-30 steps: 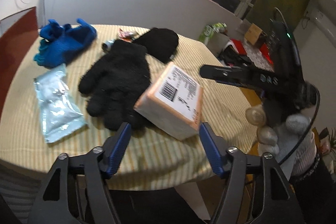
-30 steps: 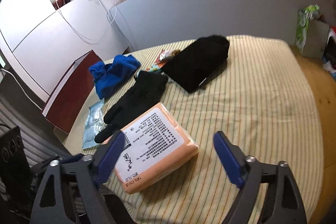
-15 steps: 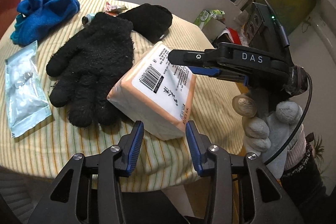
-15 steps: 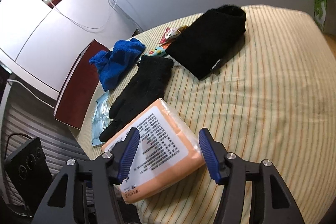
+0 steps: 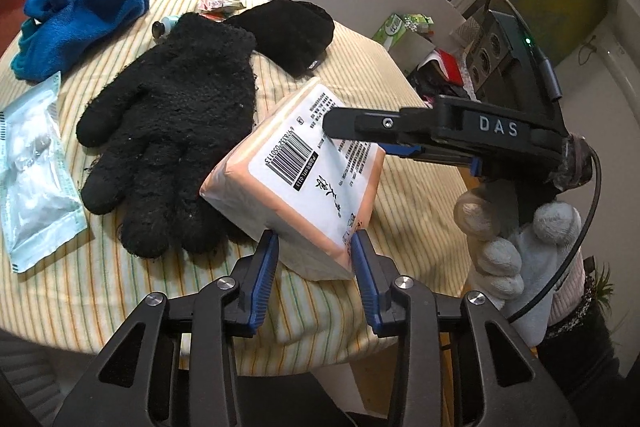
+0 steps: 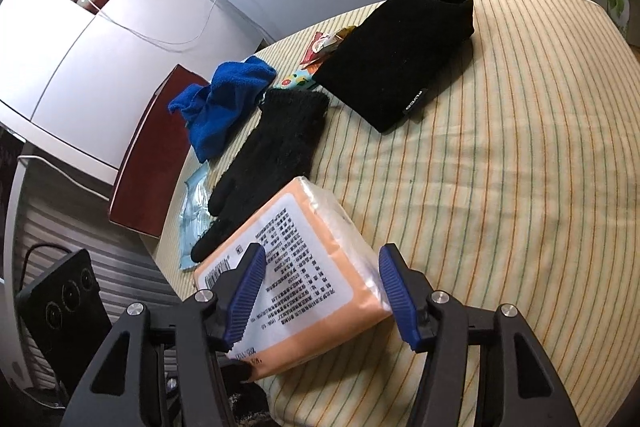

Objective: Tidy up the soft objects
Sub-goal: 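Lift the orange package with the left tool and lower it into the shoebox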

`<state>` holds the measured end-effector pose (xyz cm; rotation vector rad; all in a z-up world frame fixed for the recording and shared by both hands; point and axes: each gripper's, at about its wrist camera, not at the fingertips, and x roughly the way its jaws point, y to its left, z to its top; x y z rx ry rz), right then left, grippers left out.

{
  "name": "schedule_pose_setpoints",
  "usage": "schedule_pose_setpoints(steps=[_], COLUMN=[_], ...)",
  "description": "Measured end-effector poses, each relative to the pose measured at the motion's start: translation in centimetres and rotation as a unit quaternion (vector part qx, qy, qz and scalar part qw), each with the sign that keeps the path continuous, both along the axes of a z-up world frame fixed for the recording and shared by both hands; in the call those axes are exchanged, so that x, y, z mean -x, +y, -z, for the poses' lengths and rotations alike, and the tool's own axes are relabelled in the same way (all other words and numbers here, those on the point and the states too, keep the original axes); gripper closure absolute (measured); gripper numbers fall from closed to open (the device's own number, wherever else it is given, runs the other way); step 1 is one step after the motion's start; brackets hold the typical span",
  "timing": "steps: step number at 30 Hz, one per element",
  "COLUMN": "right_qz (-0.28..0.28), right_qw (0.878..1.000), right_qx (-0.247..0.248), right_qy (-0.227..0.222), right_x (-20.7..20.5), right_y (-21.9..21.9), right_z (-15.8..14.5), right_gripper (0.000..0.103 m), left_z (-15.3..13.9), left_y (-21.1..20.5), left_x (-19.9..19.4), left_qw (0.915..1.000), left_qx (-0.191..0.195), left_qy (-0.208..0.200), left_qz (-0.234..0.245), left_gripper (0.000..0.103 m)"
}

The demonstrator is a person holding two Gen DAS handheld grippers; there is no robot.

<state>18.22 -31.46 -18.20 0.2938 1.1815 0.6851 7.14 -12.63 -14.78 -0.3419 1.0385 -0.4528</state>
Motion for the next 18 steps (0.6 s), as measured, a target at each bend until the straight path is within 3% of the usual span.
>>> schedule_pose_setpoints(steps=[10,18], right_qz=[0.002,0.000], right_qw=[1.000,0.998], right_qx=[0.019,0.026], right_qy=[-0.003,-0.049], right_x=[2.0,3.6], right_y=[-0.5,1.0], right_z=[-1.2,-4.9], right_gripper=[0.048,0.049], left_z=[-1.1,-4.0], left_y=[-0.1,1.8], left_x=[0.8,2.3], left_qw=[0.9998,0.9978], left_qx=[-0.001,-0.002], left_qy=[-0.019,-0.065], left_qz=[0.002,-0.008], left_gripper=[0.068,0.068])
